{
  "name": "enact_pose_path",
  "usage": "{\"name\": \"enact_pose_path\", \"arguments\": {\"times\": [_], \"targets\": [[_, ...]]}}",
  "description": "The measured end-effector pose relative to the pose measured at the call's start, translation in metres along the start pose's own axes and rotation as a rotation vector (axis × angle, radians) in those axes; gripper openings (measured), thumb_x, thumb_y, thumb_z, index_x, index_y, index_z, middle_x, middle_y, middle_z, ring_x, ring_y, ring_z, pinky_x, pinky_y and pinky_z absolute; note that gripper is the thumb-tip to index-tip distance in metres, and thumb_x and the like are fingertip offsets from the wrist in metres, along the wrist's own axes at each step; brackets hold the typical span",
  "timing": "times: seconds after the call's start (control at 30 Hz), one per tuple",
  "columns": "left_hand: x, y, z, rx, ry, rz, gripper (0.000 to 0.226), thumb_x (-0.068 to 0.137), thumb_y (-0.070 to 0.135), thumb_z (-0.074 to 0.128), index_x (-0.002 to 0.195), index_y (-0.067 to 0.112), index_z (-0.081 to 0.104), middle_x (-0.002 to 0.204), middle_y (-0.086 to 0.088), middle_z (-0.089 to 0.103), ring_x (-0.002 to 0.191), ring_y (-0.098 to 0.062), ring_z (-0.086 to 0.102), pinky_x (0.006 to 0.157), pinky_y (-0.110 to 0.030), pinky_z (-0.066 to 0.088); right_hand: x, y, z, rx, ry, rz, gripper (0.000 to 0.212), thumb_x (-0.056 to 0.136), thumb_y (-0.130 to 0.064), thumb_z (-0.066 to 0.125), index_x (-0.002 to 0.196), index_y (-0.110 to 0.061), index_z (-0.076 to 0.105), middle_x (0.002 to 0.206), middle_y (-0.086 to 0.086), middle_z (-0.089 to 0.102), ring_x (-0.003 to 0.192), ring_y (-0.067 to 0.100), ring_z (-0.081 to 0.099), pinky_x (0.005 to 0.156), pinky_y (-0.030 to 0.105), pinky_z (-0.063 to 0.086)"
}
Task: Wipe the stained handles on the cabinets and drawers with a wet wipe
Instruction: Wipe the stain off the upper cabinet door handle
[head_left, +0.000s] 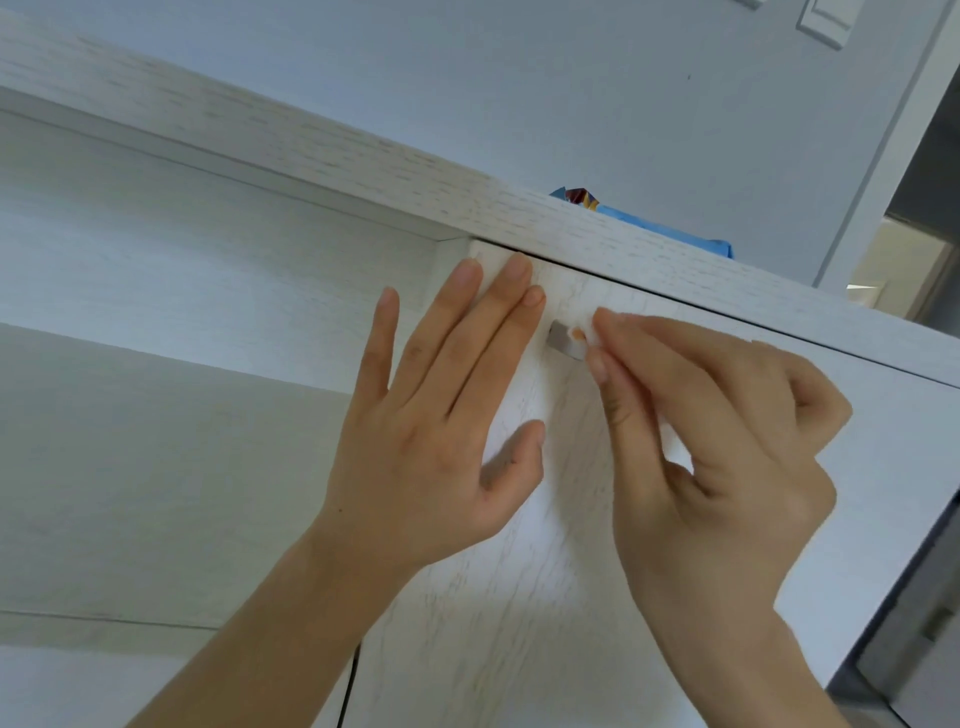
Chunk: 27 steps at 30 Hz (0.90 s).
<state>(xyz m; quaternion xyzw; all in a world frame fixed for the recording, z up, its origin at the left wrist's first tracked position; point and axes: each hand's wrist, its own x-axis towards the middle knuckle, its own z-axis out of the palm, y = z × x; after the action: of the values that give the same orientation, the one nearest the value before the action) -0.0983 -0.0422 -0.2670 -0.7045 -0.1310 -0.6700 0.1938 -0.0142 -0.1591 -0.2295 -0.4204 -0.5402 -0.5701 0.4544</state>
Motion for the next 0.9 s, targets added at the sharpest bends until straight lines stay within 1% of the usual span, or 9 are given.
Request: {"name": "enact_pose_path", "arguments": {"times": [0.07,0.17,0.23,0.33,0.47,0.53,0.6,0.73,0.9], "targets": [[0.000,0.000,0.000,-0.003,-0.006,0.001,0.061,0.089,0.033,0.049,0.142,0.006,0.031,0.149,-0.006,0.028,0.143,-0.019,0.018,0.113,-0.056,0.021,-0.001,0.009,-0.002,-0.049,-0.033,-0.097,0.012,0.095,-0.019,0.061,0.106,-0.018,0.065,0.101,-0.005,0.066,0.087,0.011,0.062,0.080,0.052,0.044],[0.000,0.000,0.001,-0.001,-0.009,-0.001,0.062,0.089,0.033,0.048,0.142,0.007,0.030,0.149,-0.006,0.027,0.143,-0.019,0.017,0.114,-0.056,0.020,-0.002,0.015,-0.003,-0.093,-0.065,-0.165,0.016,0.093,-0.018,0.063,0.108,-0.013,0.066,0.104,-0.003,0.066,0.091,0.016,0.066,0.088,0.048,0.045],[0.000,-0.001,0.001,0.002,-0.006,-0.001,0.062,0.089,0.033,0.048,0.142,0.007,0.029,0.149,-0.006,0.027,0.143,-0.019,0.017,0.113,-0.056,0.021,-0.001,0.013,0.000,-0.078,-0.046,-0.159,0.016,0.092,-0.014,0.064,0.107,-0.011,0.066,0.103,-0.005,0.064,0.093,0.015,0.064,0.091,0.043,0.046],[-0.001,0.000,0.001,0.021,0.007,-0.002,0.063,0.089,0.032,0.048,0.143,0.006,0.029,0.149,-0.006,0.027,0.143,-0.019,0.018,0.114,-0.054,0.020,0.001,0.003,0.009,-0.010,-0.031,-0.113,0.013,0.092,-0.009,0.063,0.103,-0.007,0.070,0.096,0.003,0.070,0.090,0.017,0.062,0.090,0.036,0.047],[-0.001,0.002,0.001,0.068,0.031,-0.024,0.059,0.094,0.037,0.037,0.143,0.006,0.027,0.150,-0.007,0.026,0.143,-0.020,0.017,0.116,-0.050,0.016,0.007,-0.011,0.018,-0.056,-0.063,-0.035,0.015,0.092,-0.007,0.060,0.097,-0.004,0.074,0.082,0.007,0.067,0.078,0.022,0.055,0.080,0.029,0.040],[-0.001,0.002,0.001,0.090,0.031,-0.034,0.060,0.094,0.039,0.036,0.143,0.006,0.029,0.150,-0.007,0.025,0.143,-0.022,0.018,0.116,-0.051,0.016,0.010,-0.013,0.018,-0.116,-0.076,-0.044,0.012,0.089,-0.005,0.063,0.094,-0.003,0.073,0.075,0.009,0.063,0.072,0.025,0.053,0.075,0.031,0.036],[-0.002,0.001,0.001,0.117,0.029,-0.032,0.061,0.092,0.040,0.041,0.143,0.007,0.032,0.150,-0.007,0.027,0.143,-0.023,0.019,0.116,-0.052,0.016,0.012,-0.012,0.016,-0.155,-0.083,-0.065,0.009,0.087,-0.004,0.065,0.092,-0.003,0.073,0.073,0.010,0.061,0.069,0.029,0.054,0.072,0.034,0.036],[-0.002,0.001,0.001,0.152,0.032,-0.033,0.064,0.089,0.039,0.047,0.142,0.007,0.033,0.150,-0.007,0.029,0.142,-0.024,0.022,0.115,-0.053,0.017,0.009,-0.008,0.009,-0.129,-0.103,-0.057,0.010,0.090,-0.013,0.064,0.094,-0.008,0.073,0.081,0.006,0.066,0.079,0.022,0.052,0.076,0.034,0.039],[-0.002,0.001,-0.001,0.168,0.013,-0.028,0.066,0.089,0.040,0.046,0.143,0.006,0.030,0.150,-0.008,0.028,0.142,-0.026,0.022,0.115,-0.055,0.018,0.003,-0.002,-0.001,-0.124,-0.046,-0.069,0.012,0.092,-0.018,0.064,0.096,-0.011,0.073,0.089,0.001,0.070,0.082,0.020,0.055,0.078,0.036,0.045]]}}
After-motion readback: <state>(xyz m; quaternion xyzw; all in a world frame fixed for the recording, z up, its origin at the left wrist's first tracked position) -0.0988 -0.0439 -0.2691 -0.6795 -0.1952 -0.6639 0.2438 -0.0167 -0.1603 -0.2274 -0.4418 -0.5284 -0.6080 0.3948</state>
